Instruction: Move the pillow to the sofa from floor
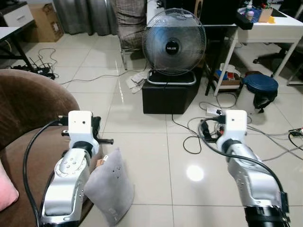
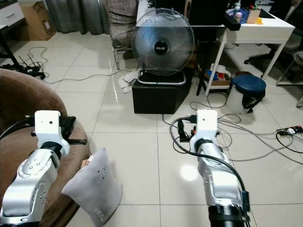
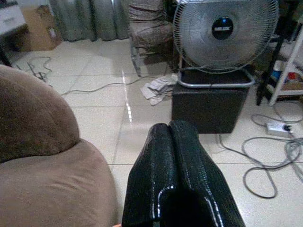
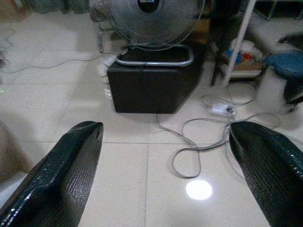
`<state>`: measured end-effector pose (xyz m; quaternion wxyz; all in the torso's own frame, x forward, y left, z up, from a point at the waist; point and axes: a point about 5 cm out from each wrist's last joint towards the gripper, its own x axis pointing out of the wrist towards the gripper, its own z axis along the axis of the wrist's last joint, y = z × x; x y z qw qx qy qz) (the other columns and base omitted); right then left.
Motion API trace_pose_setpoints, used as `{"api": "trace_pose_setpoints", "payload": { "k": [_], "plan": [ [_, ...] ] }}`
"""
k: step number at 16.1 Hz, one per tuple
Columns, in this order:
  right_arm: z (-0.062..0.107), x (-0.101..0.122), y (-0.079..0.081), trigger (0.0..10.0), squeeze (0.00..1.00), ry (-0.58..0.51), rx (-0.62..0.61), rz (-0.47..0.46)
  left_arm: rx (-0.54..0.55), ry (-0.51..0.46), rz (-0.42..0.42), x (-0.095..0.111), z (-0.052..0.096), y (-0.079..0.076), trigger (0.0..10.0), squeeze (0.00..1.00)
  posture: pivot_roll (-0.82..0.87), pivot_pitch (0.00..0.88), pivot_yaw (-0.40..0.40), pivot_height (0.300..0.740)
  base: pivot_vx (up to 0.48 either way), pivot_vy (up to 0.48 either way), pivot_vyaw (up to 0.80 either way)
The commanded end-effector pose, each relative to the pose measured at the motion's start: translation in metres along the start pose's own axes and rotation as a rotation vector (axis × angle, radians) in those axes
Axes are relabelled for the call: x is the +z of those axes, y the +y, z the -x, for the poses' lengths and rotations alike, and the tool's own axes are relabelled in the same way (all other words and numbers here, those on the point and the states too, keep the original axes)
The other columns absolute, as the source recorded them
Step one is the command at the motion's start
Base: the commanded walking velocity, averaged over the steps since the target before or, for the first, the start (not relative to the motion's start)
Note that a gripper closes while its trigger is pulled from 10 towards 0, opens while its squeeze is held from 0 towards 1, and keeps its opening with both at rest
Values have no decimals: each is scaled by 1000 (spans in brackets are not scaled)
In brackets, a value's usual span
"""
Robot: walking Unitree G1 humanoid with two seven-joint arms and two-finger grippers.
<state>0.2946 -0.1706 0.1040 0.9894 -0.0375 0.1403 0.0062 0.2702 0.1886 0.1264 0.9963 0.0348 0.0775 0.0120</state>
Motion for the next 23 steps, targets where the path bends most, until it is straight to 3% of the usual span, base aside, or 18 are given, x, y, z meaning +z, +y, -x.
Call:
{"api": "trace_pose_setpoints", "payload": {
  "k": [1,2,3,6,7,8,9,10,11,12,16,23],
  "plan": [
    [-6,0,3,10000,0,-8,-18,111,31,-15,-30,1,-5,6,10000,0,54,0,16,740,0,0,0],
    [-15,-2,5,10000,267,-20,37,68,-26,-65,-62,5,-13,5,10000,1000,63,0,-5,740,0,0,0],
    [-17,-3,6,10000,1000,-19,80,29,-32,-76,-82,7,-15,4,10000,1000,66,0,-14,740,0,0,0],
    [-20,-13,13,10000,1000,55,180,14,-8,-84,-147,4,-16,0,10000,1000,69,0,-22,740,0,0,0],
    [-21,-17,15,10000,1000,63,171,65,-12,-65,-175,-2,-16,-6,10000,1000,68,0,-24,740,0,0,0],
    [-23,-14,15,10000,1000,21,153,109,-38,-63,-205,-5,-18,-9,10000,149,60,0,-12,740,0,0,0],
    [-23,-13,15,10000,1000,8,145,136,-50,-62,-236,-5,-19,-10,10000,149,60,0,-12,740,0,0,0],
    [-24,-13,16,10000,1000,11,155,106,-62,-67,-243,-5,-21,-11,10000,0,54,0,-3,740,0,0,0],
    [-23,-11,16,10000,424,2,186,48,-89,-71,-242,-3,-23,-13,10000,0,47,0,6,740,0,0,0],
    [-22,-12,16,10000,0,6,203,-6,-98,-75,-257,-2,-25,-13,10000,0,47,0,6,740,0,0,0],
    [-19,-20,11,10000,0,26,172,-68,-85,-104,-240,5,-28,-11,10000,0,43,0,9,740,0,0,-209],
    [-18,-23,16,10000,0,16,184,6,-102,-93,-246,2,-29,-9,10000,0,38,0,22,740,0,331,-139]
  ]
}}
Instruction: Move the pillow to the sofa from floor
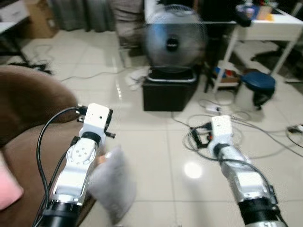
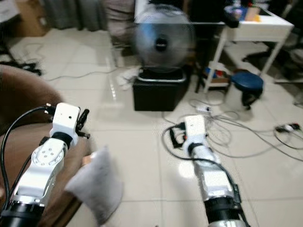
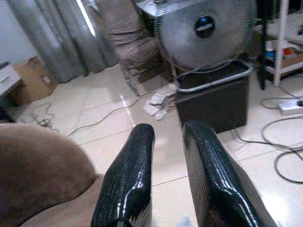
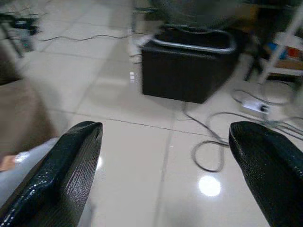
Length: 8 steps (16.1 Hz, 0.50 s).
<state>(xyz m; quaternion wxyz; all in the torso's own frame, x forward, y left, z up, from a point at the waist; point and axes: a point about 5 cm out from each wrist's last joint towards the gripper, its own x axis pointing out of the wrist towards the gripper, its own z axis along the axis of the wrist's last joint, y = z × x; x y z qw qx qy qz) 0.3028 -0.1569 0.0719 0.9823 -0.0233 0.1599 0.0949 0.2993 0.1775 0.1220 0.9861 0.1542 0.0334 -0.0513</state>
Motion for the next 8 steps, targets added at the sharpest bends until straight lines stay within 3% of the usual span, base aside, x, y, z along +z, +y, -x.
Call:
{"api": "trace_pose_setpoints", "payload": {
  "k": [1,7,8],
  "plan": [
    [-1,4,0,10000,0,-15,-2,9,4,-2,7,1,0,3,10000,0,38,0,22,740,0,345,0],
    [1,3,-4,10000,0,-29,-32,0,-15,0,-1,0,0,1,10000,0,30,0,33,740,0,347,0],
    [2,3,-5,10000,0,-28,-40,-49,-19,0,-3,0,0,0,10000,0,30,0,33,740,0,345,0]
  ]
}}
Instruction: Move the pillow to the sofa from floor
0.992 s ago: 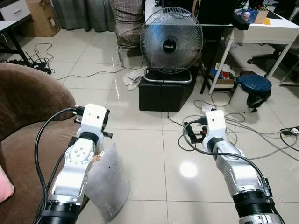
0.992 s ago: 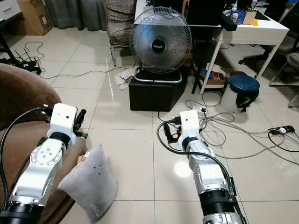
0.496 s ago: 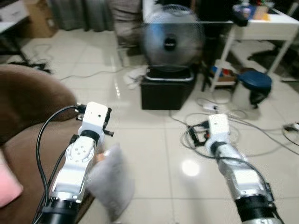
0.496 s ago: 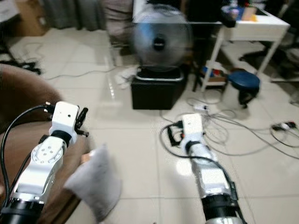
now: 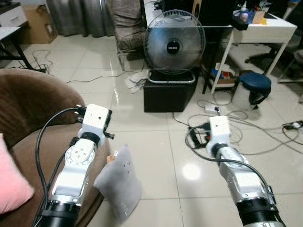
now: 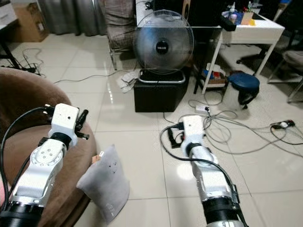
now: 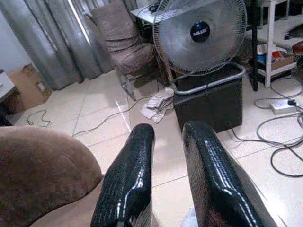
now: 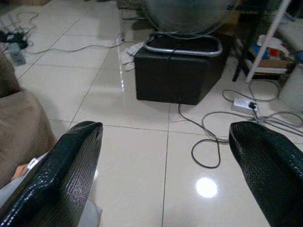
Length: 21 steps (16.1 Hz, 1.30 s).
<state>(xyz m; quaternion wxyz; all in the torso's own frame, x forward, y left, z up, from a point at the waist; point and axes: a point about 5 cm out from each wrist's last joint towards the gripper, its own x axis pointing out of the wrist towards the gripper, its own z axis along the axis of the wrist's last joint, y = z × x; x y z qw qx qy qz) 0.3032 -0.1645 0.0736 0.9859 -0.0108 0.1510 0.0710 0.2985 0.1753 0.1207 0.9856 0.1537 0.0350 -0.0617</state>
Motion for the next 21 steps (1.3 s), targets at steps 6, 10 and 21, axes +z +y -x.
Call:
{"api": "trace_pose_setpoints", "payload": {
  "k": [6,10,21],
  "plan": [
    [2,0,3,10000,0,-9,12,-7,-11,1,-4,0,-1,0,10000,0,29,0,34,740,0,344,-394],
    [2,-1,2,10000,0,-5,8,-10,-16,3,-4,-1,0,0,10000,0,30,0,32,740,0,345,0],
    [4,-3,0,10000,0,3,6,13,7,-33,-66,2,1,0,10000,0,25,0,35,740,0,135,0]
  ]
}}
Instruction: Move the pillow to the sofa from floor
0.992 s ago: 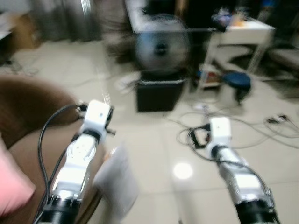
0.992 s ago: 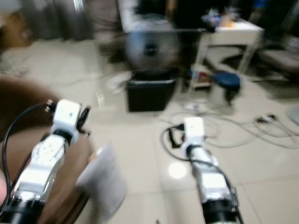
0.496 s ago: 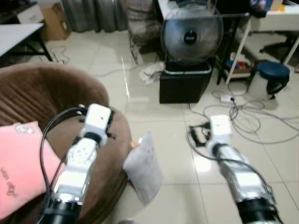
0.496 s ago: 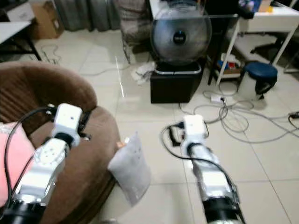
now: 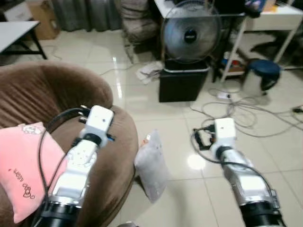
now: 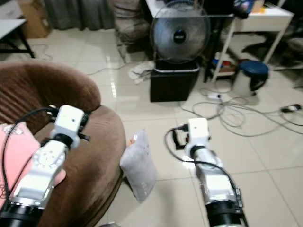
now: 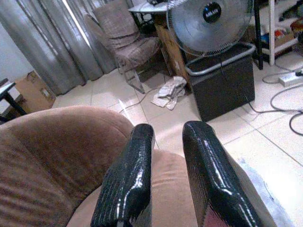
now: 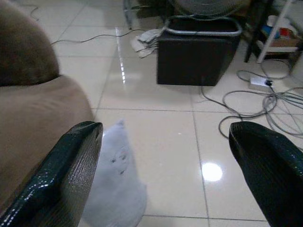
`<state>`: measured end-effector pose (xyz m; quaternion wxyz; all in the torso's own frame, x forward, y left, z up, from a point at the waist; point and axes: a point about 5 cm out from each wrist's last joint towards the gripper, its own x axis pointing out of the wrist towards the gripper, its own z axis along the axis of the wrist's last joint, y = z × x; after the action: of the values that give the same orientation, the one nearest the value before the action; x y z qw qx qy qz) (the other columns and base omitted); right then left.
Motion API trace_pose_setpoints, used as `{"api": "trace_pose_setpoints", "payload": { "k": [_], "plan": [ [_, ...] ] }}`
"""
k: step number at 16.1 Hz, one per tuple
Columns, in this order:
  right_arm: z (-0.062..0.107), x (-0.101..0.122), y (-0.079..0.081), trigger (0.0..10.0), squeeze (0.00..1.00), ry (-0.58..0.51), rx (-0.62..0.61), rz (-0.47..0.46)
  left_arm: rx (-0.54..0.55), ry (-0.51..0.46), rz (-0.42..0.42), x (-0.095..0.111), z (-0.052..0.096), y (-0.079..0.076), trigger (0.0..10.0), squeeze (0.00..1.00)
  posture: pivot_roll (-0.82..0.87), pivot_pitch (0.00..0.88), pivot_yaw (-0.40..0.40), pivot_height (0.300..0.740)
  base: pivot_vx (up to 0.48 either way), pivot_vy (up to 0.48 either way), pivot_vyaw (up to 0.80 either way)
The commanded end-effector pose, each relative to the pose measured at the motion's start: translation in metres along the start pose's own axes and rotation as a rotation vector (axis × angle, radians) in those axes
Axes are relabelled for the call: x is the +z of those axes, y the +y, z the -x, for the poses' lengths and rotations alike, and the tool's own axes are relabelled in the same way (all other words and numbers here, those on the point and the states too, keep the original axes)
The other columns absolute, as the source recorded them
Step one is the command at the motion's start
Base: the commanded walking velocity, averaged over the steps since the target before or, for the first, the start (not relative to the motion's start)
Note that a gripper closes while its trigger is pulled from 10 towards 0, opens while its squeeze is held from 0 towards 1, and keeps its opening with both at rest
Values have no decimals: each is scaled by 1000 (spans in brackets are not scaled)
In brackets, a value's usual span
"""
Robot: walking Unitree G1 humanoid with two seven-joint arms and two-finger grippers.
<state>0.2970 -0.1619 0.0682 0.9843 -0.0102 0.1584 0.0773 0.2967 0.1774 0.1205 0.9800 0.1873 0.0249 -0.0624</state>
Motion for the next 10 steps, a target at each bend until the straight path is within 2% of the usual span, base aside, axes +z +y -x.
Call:
{"api": "trace_pose_setpoints", "payload": {
  "k": [1,3,7,9,10],
  "plan": [
    [0,4,-3,10000,0,-11,-7,19,-1,-13,19,3,-1,-3,10000,0,25,0,35,740,0,-480,0],
    [0,5,-5,10000,0,-11,-8,25,9,0,73,1,0,-3,10000,0,25,0,35,740,0,0,0],
    [0,7,-5,10000,0,-18,-7,38,14,1,80,-1,3,-1,10000,0,31,0,26,740,0,0,0],
    [0,9,-6,10000,0,-25,-14,0,7,-7,100,0,3,-3,10000,0,30,0,26,740,0,0,0],
    [0,9,-6,10000,0,-24,-13,2,3,-7,100,0,3,-4,10000,0,30,0,26,740,0,0,-556]
  ]
}}
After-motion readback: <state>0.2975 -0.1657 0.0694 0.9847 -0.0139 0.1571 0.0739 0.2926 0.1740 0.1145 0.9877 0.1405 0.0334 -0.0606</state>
